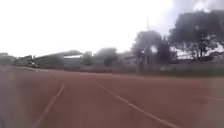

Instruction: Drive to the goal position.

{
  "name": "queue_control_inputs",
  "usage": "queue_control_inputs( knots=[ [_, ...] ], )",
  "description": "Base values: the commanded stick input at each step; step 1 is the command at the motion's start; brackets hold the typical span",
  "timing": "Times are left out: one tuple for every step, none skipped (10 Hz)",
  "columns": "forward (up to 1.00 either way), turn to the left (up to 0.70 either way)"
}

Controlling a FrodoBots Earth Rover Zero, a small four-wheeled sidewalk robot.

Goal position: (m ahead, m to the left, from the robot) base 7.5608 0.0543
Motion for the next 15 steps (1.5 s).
queue_control_inputs(
  knots=[
    [0.70,0.00],
    [0.70,0.00],
    [0.70,0.00],
    [0.70,0.00],
    [0.70,0.00],
    [0.70,0.00],
    [0.70,0.00],
    [0.70,0.00],
    [0.70,0.00],
    [0.70,0.00],
    [0.70,0.00],
    [0.70,0.00],
    [0.70,0.00],
    [0.70,0.00],
    [0.70,0.00]
  ],
)
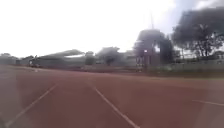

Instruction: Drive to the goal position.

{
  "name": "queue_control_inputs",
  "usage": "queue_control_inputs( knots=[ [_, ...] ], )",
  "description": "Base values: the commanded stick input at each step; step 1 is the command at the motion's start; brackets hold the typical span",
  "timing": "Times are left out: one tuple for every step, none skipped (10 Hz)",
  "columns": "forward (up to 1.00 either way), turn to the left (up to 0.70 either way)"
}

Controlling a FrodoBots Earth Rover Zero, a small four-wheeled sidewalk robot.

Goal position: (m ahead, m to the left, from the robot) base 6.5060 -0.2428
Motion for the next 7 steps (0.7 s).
queue_control_inputs(
  knots=[
    [0.70,0.00],
    [0.70,0.00],
    [0.70,0.00],
    [0.70,0.00],
    [0.70,0.00],
    [0.70,0.00],
    [0.70,0.00]
  ],
)
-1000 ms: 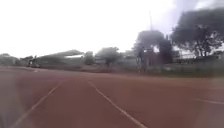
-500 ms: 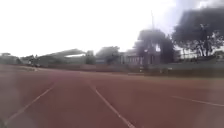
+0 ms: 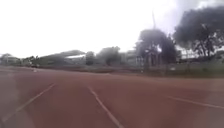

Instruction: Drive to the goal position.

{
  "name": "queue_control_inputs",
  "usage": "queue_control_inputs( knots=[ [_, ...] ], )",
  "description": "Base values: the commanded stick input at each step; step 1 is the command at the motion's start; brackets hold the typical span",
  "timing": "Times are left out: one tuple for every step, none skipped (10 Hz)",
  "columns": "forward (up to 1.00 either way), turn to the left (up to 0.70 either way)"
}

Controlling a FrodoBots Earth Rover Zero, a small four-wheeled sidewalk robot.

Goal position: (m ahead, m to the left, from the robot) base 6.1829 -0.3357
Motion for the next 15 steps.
queue_control_inputs(
  knots=[
    [0.70,0.00],
    [0.70,0.00],
    [0.70,0.00],
    [0.70,0.00],
    [0.70,0.00],
    [0.70,0.00],
    [0.70,0.00],
    [0.70,0.00],
    [0.70,0.00],
    [0.70,0.00],
    [0.70,0.00],
    [0.70,0.00],
    [0.70,0.00],
    [0.70,0.00],
    [0.70,0.00]
  ],
)
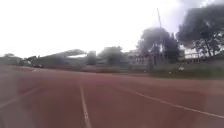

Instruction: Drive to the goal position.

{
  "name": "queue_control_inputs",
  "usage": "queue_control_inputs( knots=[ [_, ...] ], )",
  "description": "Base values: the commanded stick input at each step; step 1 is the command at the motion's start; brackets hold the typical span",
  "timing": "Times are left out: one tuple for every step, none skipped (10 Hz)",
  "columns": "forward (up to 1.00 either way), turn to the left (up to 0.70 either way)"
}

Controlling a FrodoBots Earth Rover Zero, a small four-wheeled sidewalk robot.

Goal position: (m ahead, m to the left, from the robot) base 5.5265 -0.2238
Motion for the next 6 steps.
queue_control_inputs(
  knots=[
    [0.70,0.00],
    [0.70,0.00],
    [0.70,0.00],
    [0.70,0.00],
    [0.70,0.00],
    [0.70,0.00]
  ],
)
